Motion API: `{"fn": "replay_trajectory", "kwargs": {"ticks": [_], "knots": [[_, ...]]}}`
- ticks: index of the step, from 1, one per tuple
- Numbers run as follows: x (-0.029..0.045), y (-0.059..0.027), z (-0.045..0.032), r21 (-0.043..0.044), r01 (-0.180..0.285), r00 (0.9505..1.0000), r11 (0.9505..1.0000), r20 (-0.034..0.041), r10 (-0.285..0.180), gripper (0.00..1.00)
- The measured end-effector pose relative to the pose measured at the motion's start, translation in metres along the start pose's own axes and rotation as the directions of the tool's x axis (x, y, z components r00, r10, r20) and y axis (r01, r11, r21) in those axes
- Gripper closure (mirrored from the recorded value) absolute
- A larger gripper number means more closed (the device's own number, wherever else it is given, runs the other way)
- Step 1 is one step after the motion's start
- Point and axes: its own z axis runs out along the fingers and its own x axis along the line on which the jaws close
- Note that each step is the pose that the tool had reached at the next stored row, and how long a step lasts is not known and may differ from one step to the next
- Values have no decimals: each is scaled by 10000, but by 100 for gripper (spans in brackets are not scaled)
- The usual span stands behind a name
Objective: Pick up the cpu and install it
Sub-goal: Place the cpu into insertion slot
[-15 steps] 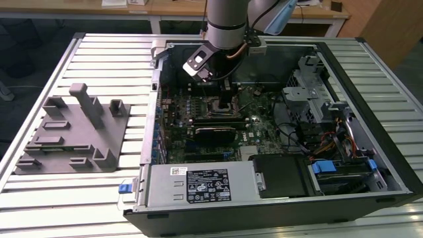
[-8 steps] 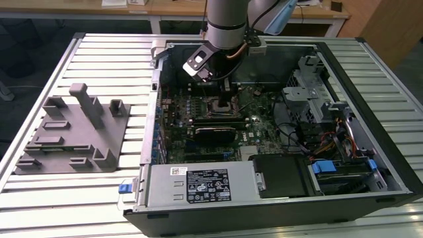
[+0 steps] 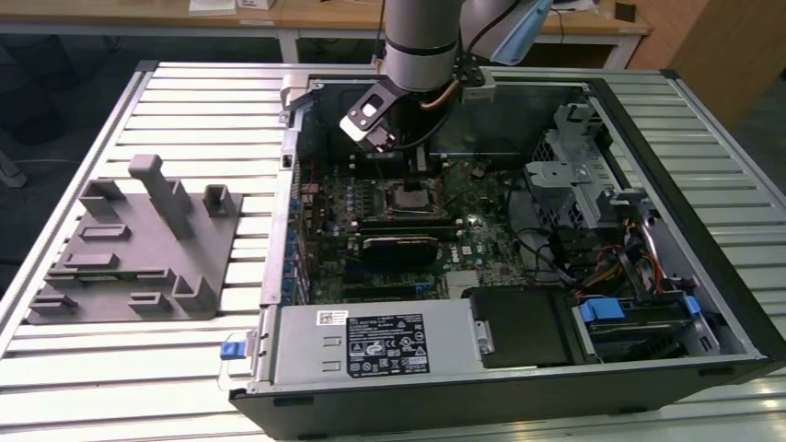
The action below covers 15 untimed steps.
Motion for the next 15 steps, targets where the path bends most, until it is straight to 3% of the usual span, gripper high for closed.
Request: {"fn": "replay_trajectory", "kwargs": {"ticks": [2, 15], "knots": [[0, 0, 0, 0, 0, 10000, 10000, 2, 0, 88], [-1, 34, -5, 1, 0, 10000, 10000, 9, 0, 89]]}}
